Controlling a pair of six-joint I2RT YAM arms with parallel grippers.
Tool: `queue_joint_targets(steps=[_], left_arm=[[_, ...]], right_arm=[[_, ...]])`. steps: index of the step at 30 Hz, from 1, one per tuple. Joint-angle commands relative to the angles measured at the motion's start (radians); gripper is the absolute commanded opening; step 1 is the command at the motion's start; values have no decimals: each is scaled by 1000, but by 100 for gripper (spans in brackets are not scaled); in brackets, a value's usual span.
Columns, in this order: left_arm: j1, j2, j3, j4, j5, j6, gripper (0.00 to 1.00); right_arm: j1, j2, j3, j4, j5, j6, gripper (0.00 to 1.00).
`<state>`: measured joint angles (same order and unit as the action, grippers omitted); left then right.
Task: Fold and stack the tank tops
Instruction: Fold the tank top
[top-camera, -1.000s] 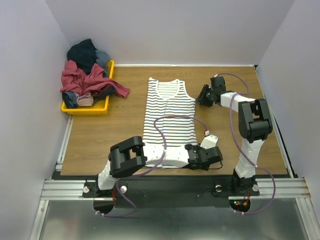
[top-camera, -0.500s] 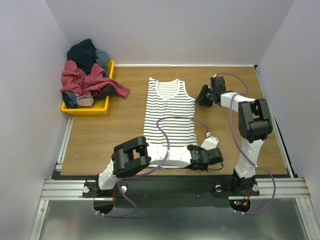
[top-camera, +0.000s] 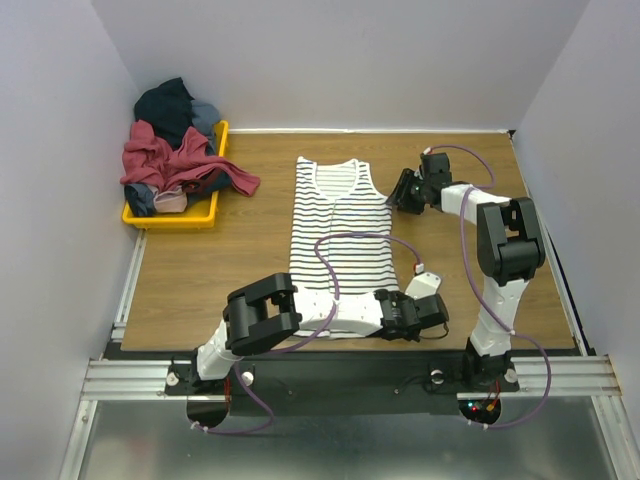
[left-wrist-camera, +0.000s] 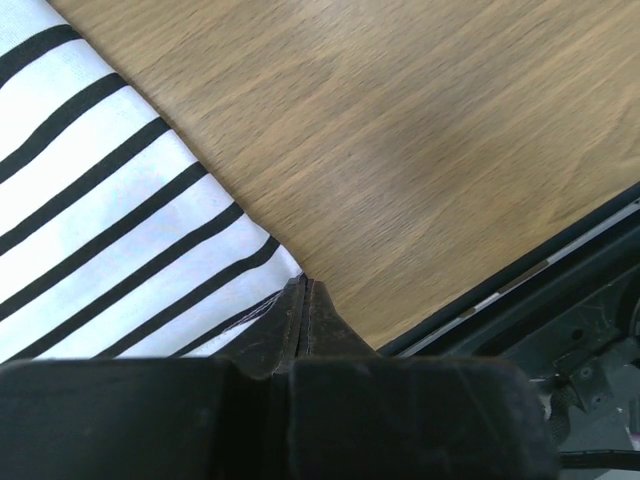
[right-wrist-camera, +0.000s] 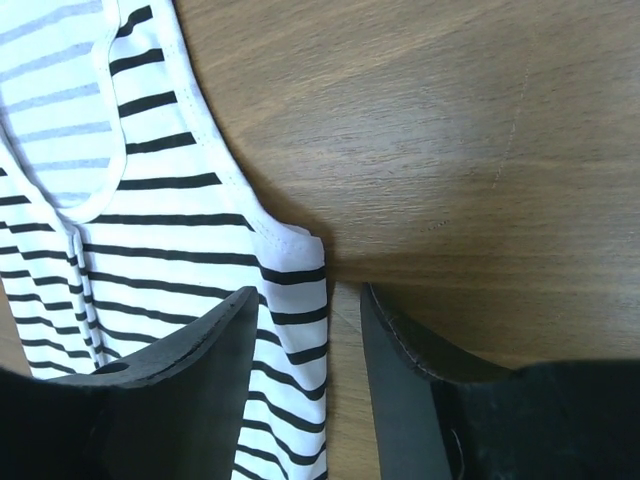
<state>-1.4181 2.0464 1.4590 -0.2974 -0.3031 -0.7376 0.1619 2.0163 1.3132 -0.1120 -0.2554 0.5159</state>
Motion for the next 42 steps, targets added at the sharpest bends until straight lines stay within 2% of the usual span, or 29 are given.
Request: queue_joint_targets(steps=[1,10,13,17,22,27,42], left_arm=[[-1,-81,-17,52,2,4,0],[-1,-129,-74,92,21,6,0],[2,-149,-97,110,30,7,0],[2,-179,-124,133,42,7,0],[5,-209,-161,167,67,12,0],[4,-270,-224,230,87,10,0],[51,-460,-480,356,116,-65,0]], right_arm=[[-1,18,50,-3,19,-13,51],[4,101,116,-21,68,-22,45],[4,114,127,-26,80,-28,39],[5,99,116,-28,125,-36,24],[5,79,118,-28,146,-43,20],[5,75,136,-28,157,-42,10],[27,38,187,-43,215,-39,7]])
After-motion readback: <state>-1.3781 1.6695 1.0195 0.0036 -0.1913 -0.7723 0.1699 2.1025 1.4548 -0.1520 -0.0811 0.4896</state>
